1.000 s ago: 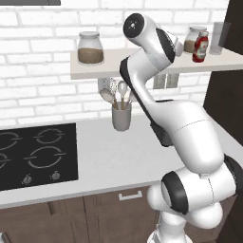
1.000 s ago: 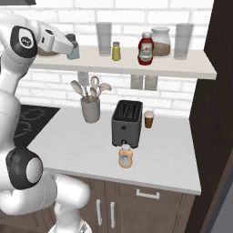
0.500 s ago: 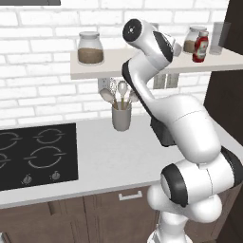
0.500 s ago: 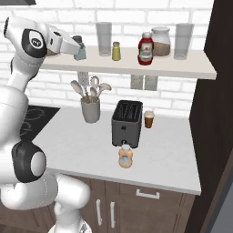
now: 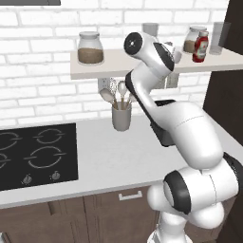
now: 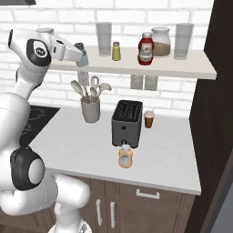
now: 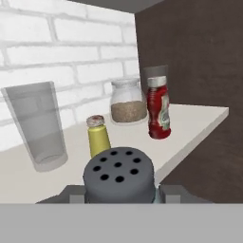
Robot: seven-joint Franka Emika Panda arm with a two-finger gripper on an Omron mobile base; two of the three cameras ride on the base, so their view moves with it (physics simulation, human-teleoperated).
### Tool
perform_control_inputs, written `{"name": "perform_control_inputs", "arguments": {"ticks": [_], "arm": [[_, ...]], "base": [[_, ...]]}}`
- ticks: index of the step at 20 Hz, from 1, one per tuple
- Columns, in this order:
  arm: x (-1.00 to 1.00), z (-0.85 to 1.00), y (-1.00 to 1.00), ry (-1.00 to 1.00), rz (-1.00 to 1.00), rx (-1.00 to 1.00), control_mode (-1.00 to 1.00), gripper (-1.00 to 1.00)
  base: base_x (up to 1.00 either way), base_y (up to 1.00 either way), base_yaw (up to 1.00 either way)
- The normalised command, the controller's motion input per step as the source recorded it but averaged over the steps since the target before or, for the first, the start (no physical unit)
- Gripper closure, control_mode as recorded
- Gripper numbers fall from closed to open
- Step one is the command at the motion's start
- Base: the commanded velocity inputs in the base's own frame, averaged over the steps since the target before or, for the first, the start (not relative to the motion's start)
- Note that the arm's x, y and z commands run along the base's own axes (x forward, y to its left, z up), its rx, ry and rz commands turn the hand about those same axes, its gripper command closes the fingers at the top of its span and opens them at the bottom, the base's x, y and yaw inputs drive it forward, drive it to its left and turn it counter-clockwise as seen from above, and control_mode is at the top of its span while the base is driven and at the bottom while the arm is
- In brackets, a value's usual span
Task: Put the shaker and condiment bottle from the counter next to their counterparts in the cabinet.
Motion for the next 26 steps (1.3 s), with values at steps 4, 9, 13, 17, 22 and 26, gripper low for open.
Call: {"name": "perform_control_inputs", "arguments": {"ticks": [4,9,13,17,22,26], "arm": [[0.13,0.0,-0.19,0.0,0.11,0.0,-1.0,1.0],[0.17,0.0,-0.1,0.03,0.08,0.0,-1.0,1.0],[0.28,-0.07,0.0,0.1,0.0,0.0,-1.0,1.0],[0.36,0.0,0.0,0.08,0.0,0.0,-1.0,1.0],[0.34,0.0,0.0,0.05,0.0,0.0,-1.0,1.0],[0.37,-0.02,-0.02,0.01,0.0,0.0,-1.0,1.0]], "base": [[0.0,0.0,0.0],[0.0,0.0,0.0],[0.0,0.0,0.0],[0.0,0.0,0.0],[0.0,0.0,0.0],[0.0,0.0,0.0]]}}
